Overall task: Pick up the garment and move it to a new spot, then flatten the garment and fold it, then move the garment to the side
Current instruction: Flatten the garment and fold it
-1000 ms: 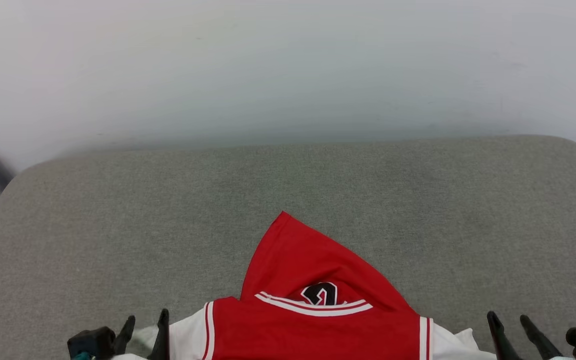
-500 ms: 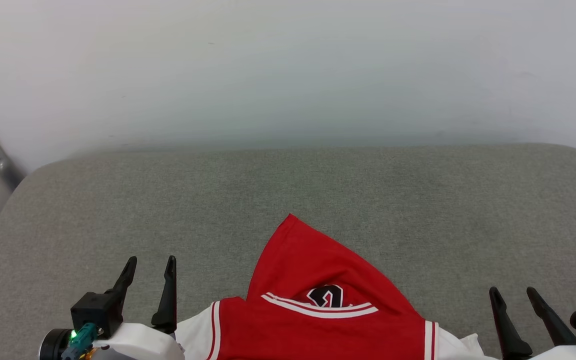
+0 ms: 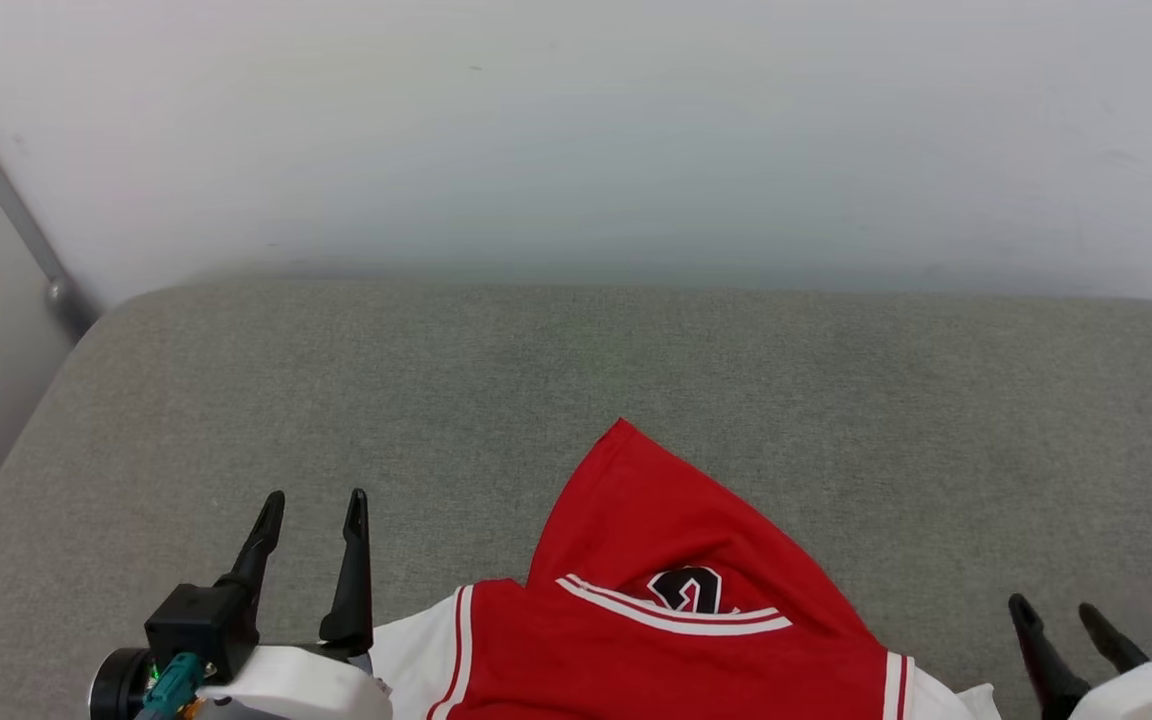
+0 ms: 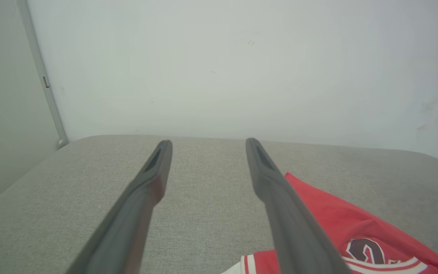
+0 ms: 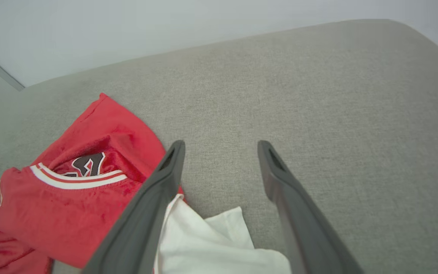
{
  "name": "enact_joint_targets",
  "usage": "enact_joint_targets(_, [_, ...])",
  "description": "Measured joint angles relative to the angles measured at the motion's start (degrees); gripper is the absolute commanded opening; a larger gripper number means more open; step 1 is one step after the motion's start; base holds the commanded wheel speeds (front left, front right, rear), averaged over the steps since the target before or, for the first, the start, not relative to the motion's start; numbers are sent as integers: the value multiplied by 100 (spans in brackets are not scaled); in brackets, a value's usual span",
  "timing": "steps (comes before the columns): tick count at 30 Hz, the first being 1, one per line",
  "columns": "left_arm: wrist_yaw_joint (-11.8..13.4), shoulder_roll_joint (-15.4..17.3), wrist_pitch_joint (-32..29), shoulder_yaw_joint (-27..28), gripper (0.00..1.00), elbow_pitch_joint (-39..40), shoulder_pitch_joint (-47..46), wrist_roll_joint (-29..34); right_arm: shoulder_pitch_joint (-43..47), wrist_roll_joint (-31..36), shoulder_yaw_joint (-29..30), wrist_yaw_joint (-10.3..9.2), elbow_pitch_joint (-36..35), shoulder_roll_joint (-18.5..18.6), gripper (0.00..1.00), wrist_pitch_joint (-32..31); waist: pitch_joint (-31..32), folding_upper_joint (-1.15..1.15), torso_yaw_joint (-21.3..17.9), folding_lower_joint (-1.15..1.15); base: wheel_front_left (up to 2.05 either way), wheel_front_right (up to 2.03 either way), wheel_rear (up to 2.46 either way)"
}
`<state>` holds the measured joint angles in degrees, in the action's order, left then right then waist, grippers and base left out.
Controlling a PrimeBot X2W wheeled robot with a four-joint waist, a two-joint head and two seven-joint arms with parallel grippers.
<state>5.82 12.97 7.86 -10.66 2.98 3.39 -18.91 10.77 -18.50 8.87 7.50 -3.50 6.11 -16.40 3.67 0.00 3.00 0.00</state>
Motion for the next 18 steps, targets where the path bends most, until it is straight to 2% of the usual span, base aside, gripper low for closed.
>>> enact_joint_targets(7, [24, -111, 98, -130, 100, 103, -152, 12, -1119, -625, -75, -1, 773, 476, 100, -1419, -199, 0, 212, 0, 0, 0, 0])
enact_joint_targets(13, [-36, -267, 275, -309, 100, 110, -461, 60, -2204, -964, -595, 0, 1328, 859, 100, -2720, -591, 0, 438, 0, 0, 0, 0])
enact_joint_targets(18, [-138, -448, 444, -471, 100, -5, -803, 69, -2935, -1057, -1129, 0, 1657, 1061, 100, -3390, -1068, 0, 636, 1, 0, 0, 0])
